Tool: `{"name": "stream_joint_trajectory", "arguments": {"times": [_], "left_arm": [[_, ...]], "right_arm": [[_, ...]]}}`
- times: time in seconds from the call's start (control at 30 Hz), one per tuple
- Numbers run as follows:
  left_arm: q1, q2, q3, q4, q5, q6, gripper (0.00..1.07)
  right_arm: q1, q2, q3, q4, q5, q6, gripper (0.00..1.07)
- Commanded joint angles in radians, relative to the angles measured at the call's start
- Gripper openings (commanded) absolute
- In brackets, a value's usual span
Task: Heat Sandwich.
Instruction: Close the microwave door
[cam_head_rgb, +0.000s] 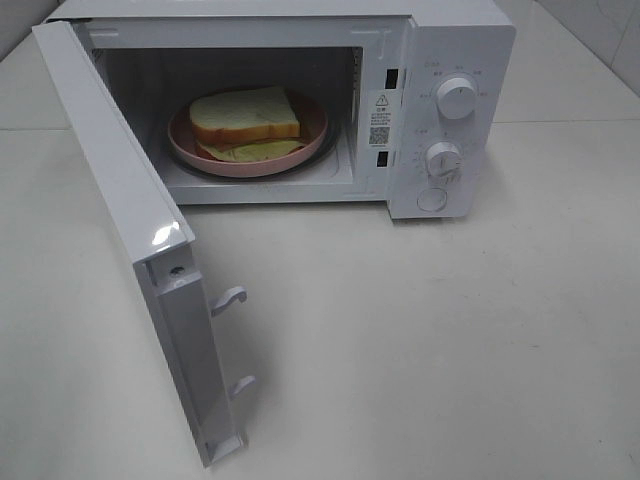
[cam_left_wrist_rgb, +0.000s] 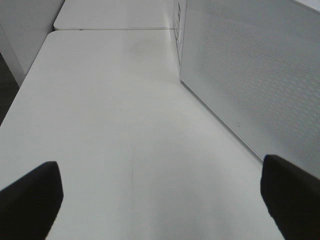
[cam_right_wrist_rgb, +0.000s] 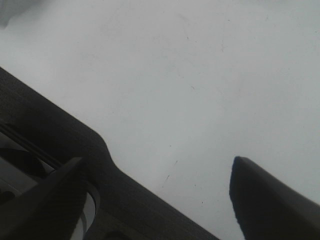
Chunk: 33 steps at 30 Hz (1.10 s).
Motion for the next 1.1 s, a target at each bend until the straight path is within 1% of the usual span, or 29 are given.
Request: {"name": "stream_joint_trajectory", "arguments": {"times": [0.03, 0.07, 0.13, 0.17, 0.2, 0.23, 0.27, 0.3, 0.33, 0.37, 0.4, 0.47, 0.53, 0.57, 0.7, 0.73, 1.0, 1.07, 1.1], "left_arm": [[-0.003, -0.029, 0.002, -0.008, -0.003, -0.002, 1.01], [-0.003, -0.029, 0.002, -0.008, -0.003, -0.002, 1.01], [-0.003, -0.029, 0.002, -0.008, -0.003, -0.002, 1.01], [-0.003, -0.029, 0.002, -0.008, -0.003, -0.002, 1.01], [-0.003, -0.029, 0.002, -0.008, -0.003, -0.002, 1.01], [-0.003, -0.029, 0.002, -0.008, -0.003, -0.002, 1.01], [-0.003, -0.029, 0.002, -0.008, -0.003, -0.002, 1.01], [-0.003, -0.029, 0.002, -0.008, -0.003, -0.002, 1.01], [-0.003, -0.029, 0.002, -0.008, -0.003, -0.002, 1.01], [-0.003, -0.029, 0.002, -0.008, -0.003, -0.002, 1.01], [-0.003, -0.029, 0.002, -0.008, -0.003, -0.002, 1.01], [-0.003, -0.029, 0.002, -0.008, -0.003, -0.002, 1.01], [-0.003, -0.029, 0.002, -0.008, -0.003, -0.002, 1.01], [-0.003, -0.029, 0.002, -0.008, -0.003, -0.002, 1.01], [-0.003, -0.029, 0.002, -0.008, -0.003, -0.002, 1.01], [-0.003, -0.029, 0.002, -0.008, -0.003, -0.002, 1.01], [-0.003, -0.029, 0.002, -0.008, -0.003, -0.002, 1.01], [-0.003, -0.029, 0.002, -0.008, -0.003, -0.002, 1.01], [-0.003, -0.029, 0.002, -0.008, -0.003, -0.002, 1.01]], "right_arm": [[0.000, -0.058, 0.016, 0.003, 0.023, 0.012, 0.76], [-0.007, -0.076, 0.026, 0.003, 0.023, 0.012, 0.76], [-0.072, -0.119, 0.067, 0.014, 0.024, 0.018, 0.76], [-0.072, -0.119, 0.067, 0.014, 0.024, 0.018, 0.76], [-0.096, -0.132, 0.079, 0.014, 0.024, 0.018, 0.76], [-0.128, -0.149, 0.093, 0.014, 0.023, 0.018, 0.76], [-0.181, -0.183, 0.115, 0.007, 0.020, 0.015, 0.76], [-0.207, -0.200, 0.128, 0.003, 0.014, 0.014, 0.76], [-0.230, -0.214, 0.137, 0.002, 0.010, 0.013, 0.76], [-0.230, -0.214, 0.137, 0.002, 0.010, 0.013, 0.76], [-0.268, -0.251, 0.159, 0.002, 0.000, 0.007, 0.76], [-0.301, -0.285, 0.180, 0.002, -0.008, 0.007, 0.76], [-0.314, -0.301, 0.189, 0.002, -0.012, 0.007, 0.76], [-0.346, -0.343, 0.210, 0.002, -0.022, 0.003, 0.76], [-0.386, -0.403, 0.246, 0.002, -0.044, -0.020, 0.76], [-0.411, -0.445, 0.270, 0.003, -0.057, -0.028, 0.76], [-0.479, -0.575, 0.279, 0.006, -0.118, -0.043, 0.76], [-0.510, -0.637, 0.308, 0.013, -0.175, -0.041, 0.76], [-0.523, -0.657, 0.309, 0.021, -0.173, -0.050, 0.76]]}}
